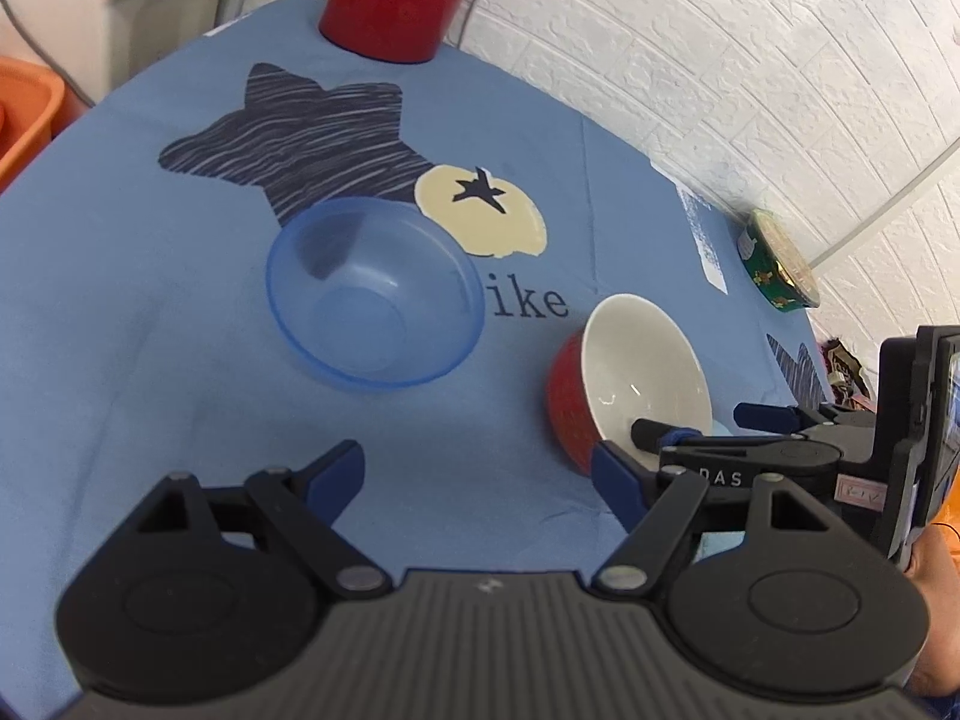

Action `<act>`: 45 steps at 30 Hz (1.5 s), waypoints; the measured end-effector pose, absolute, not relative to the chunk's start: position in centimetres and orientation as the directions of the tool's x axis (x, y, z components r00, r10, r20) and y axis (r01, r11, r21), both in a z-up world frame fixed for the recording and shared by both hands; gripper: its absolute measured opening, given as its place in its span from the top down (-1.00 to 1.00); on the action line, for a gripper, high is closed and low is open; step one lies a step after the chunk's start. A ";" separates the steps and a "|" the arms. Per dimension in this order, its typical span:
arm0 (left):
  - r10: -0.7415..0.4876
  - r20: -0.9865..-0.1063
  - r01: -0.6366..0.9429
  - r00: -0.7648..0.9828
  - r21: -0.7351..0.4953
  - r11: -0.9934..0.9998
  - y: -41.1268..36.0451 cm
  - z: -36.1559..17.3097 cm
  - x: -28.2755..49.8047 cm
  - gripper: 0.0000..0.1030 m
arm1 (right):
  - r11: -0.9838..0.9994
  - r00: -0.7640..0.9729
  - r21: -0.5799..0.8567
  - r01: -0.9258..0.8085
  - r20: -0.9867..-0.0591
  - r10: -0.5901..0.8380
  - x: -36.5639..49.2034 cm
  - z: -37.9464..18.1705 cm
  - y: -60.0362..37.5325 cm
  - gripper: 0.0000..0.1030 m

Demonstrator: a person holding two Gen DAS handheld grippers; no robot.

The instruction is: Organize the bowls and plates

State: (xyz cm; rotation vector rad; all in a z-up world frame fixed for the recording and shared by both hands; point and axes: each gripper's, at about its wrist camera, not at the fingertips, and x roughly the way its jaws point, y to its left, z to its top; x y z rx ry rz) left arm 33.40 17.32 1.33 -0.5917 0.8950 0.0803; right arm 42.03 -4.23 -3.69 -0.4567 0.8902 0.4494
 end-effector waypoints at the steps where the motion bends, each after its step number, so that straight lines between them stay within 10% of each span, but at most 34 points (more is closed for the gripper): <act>1: -0.183 -0.752 -0.305 0.633 -0.459 0.834 17.2 1.2 33.6 -0.50 | 0.819 0.548 -0.182 -0.544 -0.816 0.182 42.2 -3.7 -4.2 -0.54; 32: -0.204 -0.773 -0.576 0.601 -0.595 0.560 16.0 -2.0 38.9 -0.36 | 0.773 0.570 -0.033 -0.634 -0.695 0.438 42.5 -4.9 -4.0 -0.49; 37: -0.181 -0.781 -0.544 0.598 -0.562 0.624 15.8 -2.0 40.3 0.41 | 0.729 0.521 0.017 -0.684 -0.689 0.505 41.8 -5.4 -3.4 -0.14; 45: -0.214 -0.775 -0.404 0.594 -0.518 0.754 14.0 -1.4 40.2 0.55 | 0.731 0.501 0.051 -0.680 -0.696 0.514 39.6 -5.2 -3.7 0.09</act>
